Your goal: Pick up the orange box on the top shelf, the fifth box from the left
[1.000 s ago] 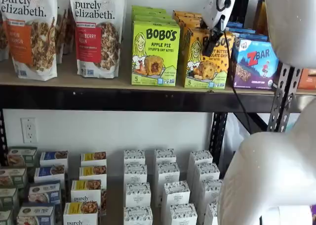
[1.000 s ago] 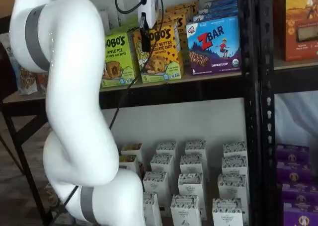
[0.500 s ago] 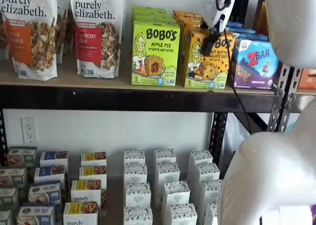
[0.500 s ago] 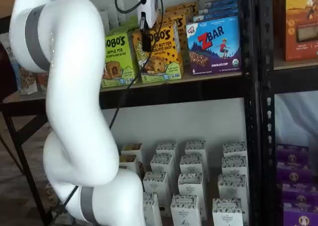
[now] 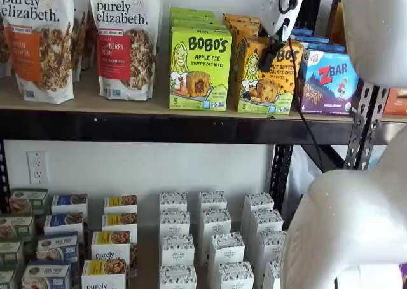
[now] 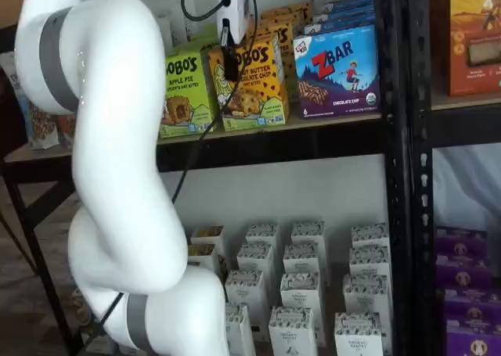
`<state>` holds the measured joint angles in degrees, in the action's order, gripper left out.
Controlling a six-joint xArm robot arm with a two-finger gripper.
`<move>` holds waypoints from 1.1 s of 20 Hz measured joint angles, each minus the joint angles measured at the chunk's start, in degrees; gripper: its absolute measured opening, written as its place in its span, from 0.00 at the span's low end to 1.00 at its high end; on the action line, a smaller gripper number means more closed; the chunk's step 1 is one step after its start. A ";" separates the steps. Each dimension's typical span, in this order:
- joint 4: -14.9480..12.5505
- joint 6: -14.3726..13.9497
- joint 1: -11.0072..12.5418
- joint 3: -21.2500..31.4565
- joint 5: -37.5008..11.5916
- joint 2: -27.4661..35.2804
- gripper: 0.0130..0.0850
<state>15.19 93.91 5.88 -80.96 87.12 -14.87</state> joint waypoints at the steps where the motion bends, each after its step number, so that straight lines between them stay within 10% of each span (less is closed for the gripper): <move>1: 0.01 0.01 0.01 0.00 -0.04 0.00 0.56; 22: 0.12 -0.02 -0.04 0.46 -0.26 -0.37 0.17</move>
<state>15.31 93.89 5.84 -80.50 86.86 -15.23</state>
